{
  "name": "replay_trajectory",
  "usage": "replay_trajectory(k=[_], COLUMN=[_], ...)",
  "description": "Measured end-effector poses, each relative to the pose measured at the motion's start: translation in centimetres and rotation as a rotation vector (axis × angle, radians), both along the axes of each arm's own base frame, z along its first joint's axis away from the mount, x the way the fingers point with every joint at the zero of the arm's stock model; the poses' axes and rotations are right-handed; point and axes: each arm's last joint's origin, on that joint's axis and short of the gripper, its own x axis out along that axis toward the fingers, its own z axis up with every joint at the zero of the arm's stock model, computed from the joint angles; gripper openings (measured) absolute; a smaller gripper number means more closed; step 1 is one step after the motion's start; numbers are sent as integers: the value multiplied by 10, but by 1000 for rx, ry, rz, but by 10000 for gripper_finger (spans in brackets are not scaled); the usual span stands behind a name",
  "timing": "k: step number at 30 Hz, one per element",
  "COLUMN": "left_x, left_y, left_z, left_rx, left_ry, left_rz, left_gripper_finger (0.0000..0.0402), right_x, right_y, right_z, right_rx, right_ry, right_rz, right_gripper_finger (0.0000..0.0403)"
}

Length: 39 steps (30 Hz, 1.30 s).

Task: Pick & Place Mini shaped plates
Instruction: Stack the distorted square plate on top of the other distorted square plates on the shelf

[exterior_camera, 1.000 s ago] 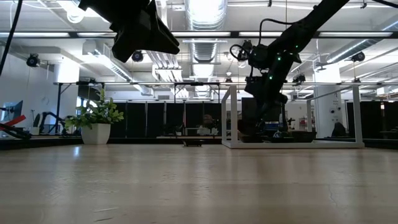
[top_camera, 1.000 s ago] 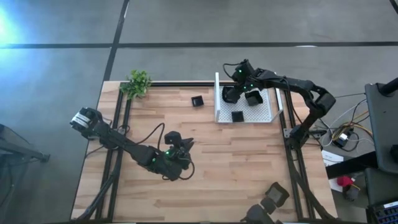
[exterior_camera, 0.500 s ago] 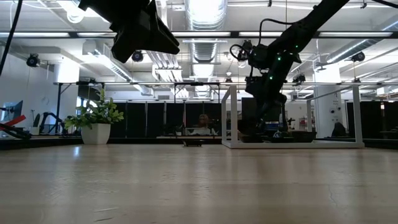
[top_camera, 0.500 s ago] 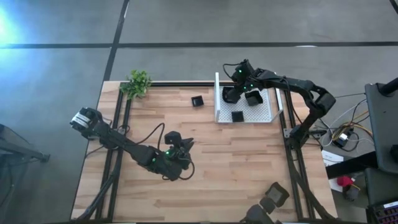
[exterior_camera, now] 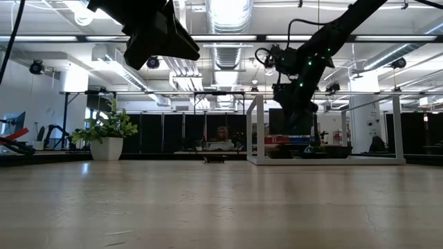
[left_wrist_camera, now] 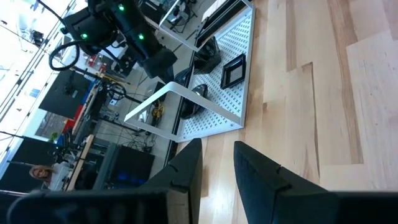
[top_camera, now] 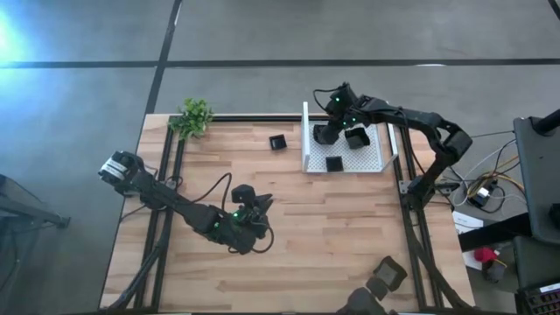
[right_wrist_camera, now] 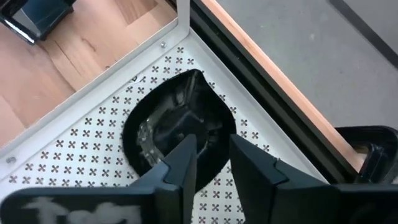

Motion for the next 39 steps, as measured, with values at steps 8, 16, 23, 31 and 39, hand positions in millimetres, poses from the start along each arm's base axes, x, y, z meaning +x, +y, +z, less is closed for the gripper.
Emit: replay_trajectory(k=[8,16,23,31,39], left_x=[0,1,2,3,5], left_y=[0,0,-1,-2,-6], left_z=[0,2,3,4,8], left_rx=[-5,-16,-39,-48,-113], left_ry=[-5,-29,-63,-81,-134], left_rz=[2,6,13,11,-27], left_gripper_finger=[90,90,90,90,90], right_x=[-4,-1,-21,-45,-66], right_y=[20,95,189,283,347], right_z=[55,110,126,109,92], right_rx=[77,-10,-22,48,162], right_ry=[90,87,54,26,61], right_rz=[46,179,290,423,474], right_gripper_finger=[73,12,11,11,11])
